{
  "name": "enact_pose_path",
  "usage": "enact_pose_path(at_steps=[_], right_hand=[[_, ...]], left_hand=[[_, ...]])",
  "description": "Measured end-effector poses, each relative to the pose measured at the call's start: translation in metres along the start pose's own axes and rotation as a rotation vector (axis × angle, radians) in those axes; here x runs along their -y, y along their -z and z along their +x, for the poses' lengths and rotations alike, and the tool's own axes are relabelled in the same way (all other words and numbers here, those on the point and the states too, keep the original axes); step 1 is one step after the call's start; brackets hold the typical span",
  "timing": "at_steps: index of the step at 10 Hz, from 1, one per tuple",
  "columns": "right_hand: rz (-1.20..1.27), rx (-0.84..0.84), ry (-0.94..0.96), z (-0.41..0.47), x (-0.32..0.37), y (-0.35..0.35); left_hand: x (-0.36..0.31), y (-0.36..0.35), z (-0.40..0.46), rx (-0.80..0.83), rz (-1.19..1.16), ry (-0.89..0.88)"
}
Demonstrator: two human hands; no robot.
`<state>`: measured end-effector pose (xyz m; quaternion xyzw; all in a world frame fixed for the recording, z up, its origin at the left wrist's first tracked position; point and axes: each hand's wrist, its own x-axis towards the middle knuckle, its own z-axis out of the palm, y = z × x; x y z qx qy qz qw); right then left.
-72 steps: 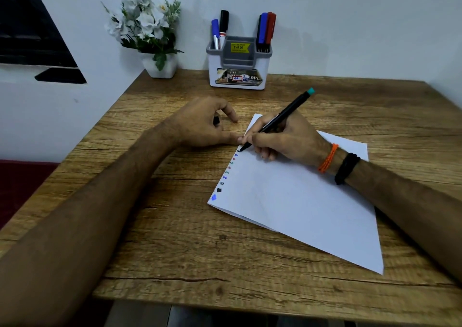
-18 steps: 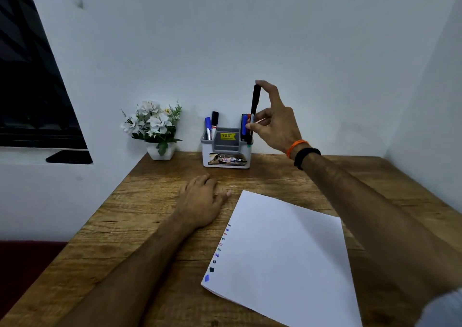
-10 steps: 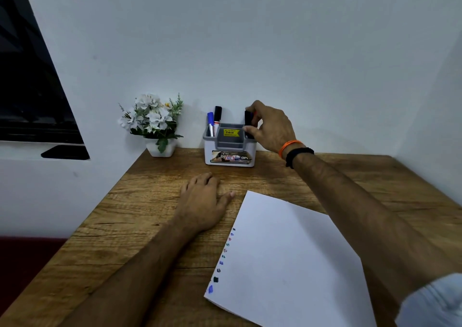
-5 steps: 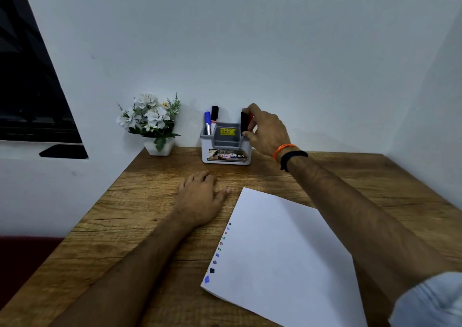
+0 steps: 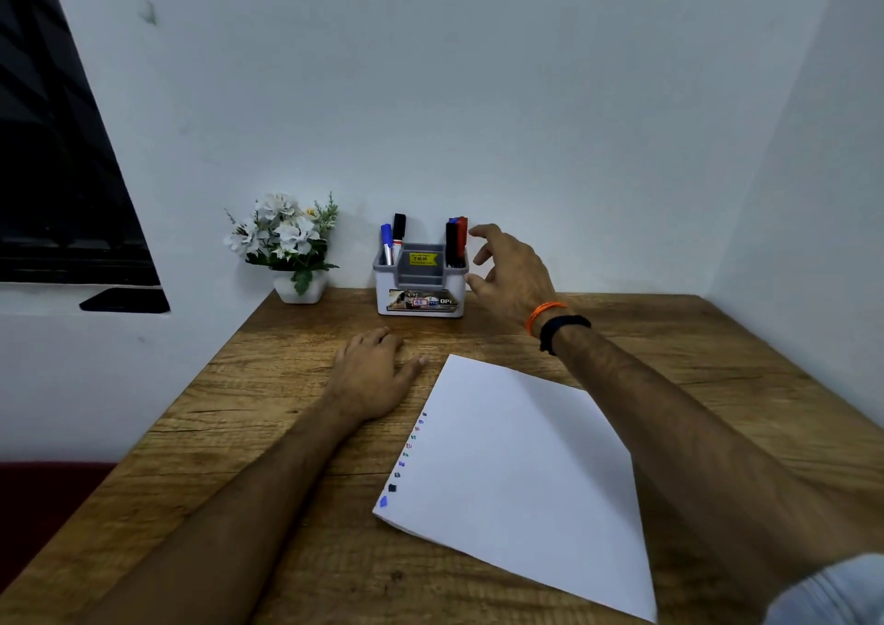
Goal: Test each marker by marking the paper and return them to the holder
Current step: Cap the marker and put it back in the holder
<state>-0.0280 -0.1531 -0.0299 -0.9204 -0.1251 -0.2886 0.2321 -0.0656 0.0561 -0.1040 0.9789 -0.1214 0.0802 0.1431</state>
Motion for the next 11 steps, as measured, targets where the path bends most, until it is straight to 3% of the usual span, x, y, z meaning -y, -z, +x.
enact_pose_path(at_steps=[2, 3, 5, 8, 10, 11], right_hand=[[0.015, 0.07, -0.064, -0.047, 0.002, 0.012], [-0.044, 0.134, -0.005, -0.073, 0.007, 0.022], [-0.254, 0.355, 0.047, -0.116, 0.014, 0.019], [-0.12, 0.748, 0.049, -0.092, 0.01, 0.017], [-0.087, 0.775, 0.005, -0.072, 0.002, 0.005], [0.037, 0.582, -0.002, -0.068, 0.005, 0.009]], left_hand=[[0.002, 0.003, -0.005, -0.01, -0.042, -0.016], [0.0, 0.006, -0.009, -0.028, -0.055, -0.022], [-0.002, 0.006, -0.013, -0.071, -0.07, -0.03], [0.0, 0.002, -0.008, -0.095, -0.088, -0.037], [0.003, -0.001, -0.006, -0.116, -0.077, -0.041], [0.002, 0.001, -0.002, -0.118, -0.074, -0.034]])
